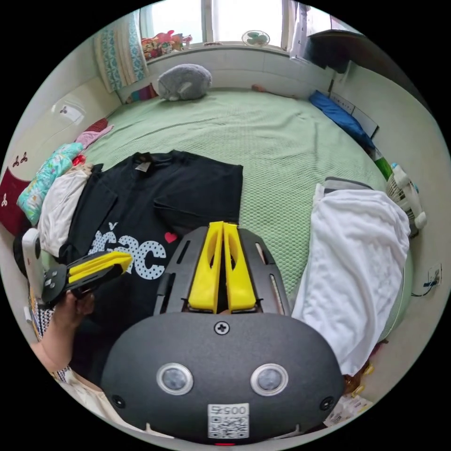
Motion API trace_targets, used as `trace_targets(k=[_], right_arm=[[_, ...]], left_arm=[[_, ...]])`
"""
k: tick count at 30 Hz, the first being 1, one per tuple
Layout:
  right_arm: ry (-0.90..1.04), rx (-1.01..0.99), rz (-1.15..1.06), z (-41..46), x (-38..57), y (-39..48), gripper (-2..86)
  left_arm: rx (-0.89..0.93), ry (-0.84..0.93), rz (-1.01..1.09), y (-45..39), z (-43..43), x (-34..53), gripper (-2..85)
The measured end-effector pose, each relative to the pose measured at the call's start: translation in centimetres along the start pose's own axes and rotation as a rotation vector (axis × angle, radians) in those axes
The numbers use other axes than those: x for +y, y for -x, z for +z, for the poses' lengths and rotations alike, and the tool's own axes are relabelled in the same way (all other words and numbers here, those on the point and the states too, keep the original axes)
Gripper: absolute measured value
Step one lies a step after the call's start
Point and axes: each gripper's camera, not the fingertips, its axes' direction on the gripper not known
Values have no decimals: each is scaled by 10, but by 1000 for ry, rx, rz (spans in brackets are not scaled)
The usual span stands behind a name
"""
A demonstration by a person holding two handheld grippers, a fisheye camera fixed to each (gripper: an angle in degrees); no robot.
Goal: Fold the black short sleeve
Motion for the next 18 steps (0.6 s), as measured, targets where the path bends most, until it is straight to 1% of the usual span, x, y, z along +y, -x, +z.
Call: trace_targets(k=[4, 8, 12, 15, 18], right_arm=[[-6, 36, -7, -7, 5, 3, 6], [51, 28, 31, 12, 0, -5, 74], [40, 40, 72, 23, -4, -6, 72], [90, 22, 66, 35, -7, -3, 65], [76, 62, 47, 36, -4, 4, 29]], left_arm=[[-4, 0, 6, 1, 1, 3, 43], [7, 3, -4, 7, 1, 5, 43], [9, 0, -7, 11, 0, 6, 43], [11, -3, -5, 15, 0, 5, 43], [15, 1, -13, 19, 1, 4, 43]])
